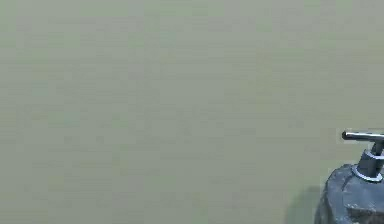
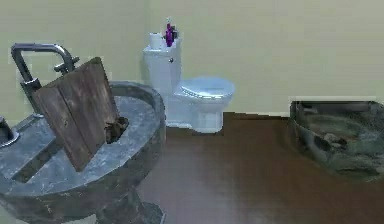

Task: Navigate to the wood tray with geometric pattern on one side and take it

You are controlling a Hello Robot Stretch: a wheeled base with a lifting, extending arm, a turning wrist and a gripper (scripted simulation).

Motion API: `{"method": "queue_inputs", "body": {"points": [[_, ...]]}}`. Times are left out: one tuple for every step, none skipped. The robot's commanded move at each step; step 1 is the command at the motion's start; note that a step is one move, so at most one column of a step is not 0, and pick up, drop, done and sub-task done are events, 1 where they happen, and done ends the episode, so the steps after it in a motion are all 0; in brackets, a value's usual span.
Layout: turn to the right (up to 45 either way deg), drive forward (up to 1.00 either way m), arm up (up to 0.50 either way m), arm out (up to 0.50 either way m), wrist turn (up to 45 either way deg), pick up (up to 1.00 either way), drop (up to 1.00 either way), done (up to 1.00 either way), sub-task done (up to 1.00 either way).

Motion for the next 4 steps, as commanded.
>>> {"method": "queue_inputs", "body": {"points": [[-21.0,0.00,0.00,0.00,0.0,0.00,0.00,0.00,0.00],[0.0,0.00,0.50,0.00,0.0,0.00,0.00,0.00,0.00],[0.0,0.00,0.38,0.00,0.0,0.00,0.00,0.00,0.00],[0.0,0.00,0.00,0.30,0.0,0.00,0.00,0.00,0.00]]}}
